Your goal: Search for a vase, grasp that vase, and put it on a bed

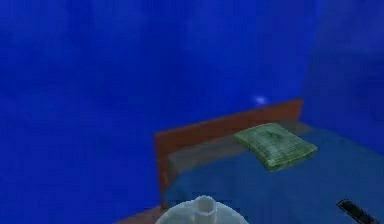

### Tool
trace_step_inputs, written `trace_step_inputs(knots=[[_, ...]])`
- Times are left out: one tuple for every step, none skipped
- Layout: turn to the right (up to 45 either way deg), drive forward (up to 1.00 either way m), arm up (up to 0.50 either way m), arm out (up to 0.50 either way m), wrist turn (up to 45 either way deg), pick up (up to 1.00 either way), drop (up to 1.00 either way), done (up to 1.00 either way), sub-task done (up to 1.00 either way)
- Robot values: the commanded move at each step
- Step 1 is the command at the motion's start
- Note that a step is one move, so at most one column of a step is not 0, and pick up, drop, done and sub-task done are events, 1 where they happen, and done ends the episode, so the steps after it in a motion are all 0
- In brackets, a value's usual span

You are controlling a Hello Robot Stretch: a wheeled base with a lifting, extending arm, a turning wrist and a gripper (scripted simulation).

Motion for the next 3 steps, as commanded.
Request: trace_step_inputs(knots=[[-45.0,0.0,0.0,0.0,0.0,0.0,0.0,0.0,0.0],[-45.0,0.0,0.0,0.0,0.0,0.0,0.0,0.0,0.0],[45.0,0.0,0.0,0.0,0.0,0.0,0.0,0.0,0.0]])
